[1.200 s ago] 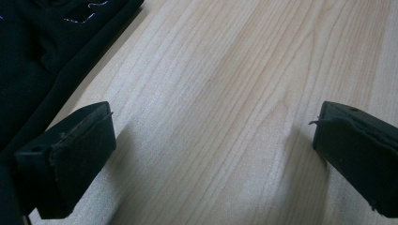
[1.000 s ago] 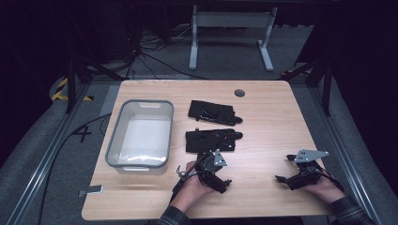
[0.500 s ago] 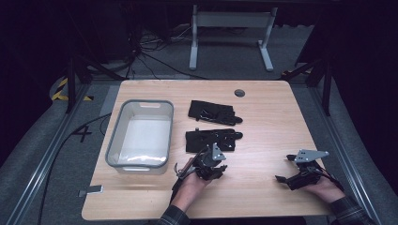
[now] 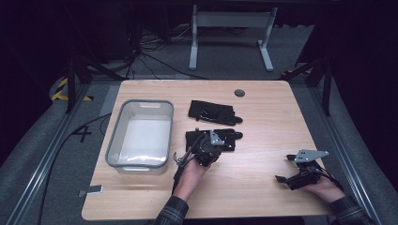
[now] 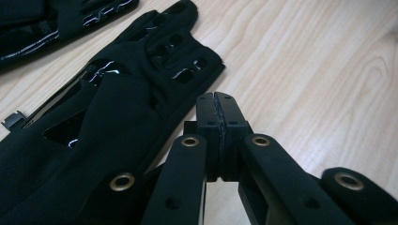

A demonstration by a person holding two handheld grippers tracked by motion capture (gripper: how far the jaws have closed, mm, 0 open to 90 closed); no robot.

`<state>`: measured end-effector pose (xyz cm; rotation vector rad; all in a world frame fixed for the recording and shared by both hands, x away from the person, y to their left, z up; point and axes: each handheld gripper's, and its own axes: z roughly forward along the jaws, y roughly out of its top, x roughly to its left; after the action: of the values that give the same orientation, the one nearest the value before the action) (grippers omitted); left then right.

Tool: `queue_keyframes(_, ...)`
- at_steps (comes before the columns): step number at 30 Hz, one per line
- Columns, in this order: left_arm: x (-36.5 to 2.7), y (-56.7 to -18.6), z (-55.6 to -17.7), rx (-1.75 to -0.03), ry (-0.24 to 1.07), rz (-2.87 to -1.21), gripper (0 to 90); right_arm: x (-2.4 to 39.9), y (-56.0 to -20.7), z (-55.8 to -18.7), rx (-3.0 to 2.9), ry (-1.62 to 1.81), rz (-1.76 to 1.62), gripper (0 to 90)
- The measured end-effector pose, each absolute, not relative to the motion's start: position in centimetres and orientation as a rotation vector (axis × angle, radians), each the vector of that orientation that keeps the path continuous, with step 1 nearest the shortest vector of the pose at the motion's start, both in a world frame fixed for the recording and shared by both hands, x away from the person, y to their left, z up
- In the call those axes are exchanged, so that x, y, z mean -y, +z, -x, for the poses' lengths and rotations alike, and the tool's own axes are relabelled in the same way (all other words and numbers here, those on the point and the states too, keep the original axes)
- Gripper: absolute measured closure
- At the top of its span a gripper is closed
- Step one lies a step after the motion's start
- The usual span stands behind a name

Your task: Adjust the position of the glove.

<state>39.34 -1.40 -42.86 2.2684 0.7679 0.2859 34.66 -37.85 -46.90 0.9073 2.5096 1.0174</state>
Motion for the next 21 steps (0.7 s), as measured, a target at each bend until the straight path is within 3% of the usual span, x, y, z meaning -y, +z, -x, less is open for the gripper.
queue_keyframes(21,1.6,-45.2,-42.5,-0.865,0.307,-2.34,89.9,37.8,-46.9,-34.7,-2.512,1.019,-0.904,0.0)
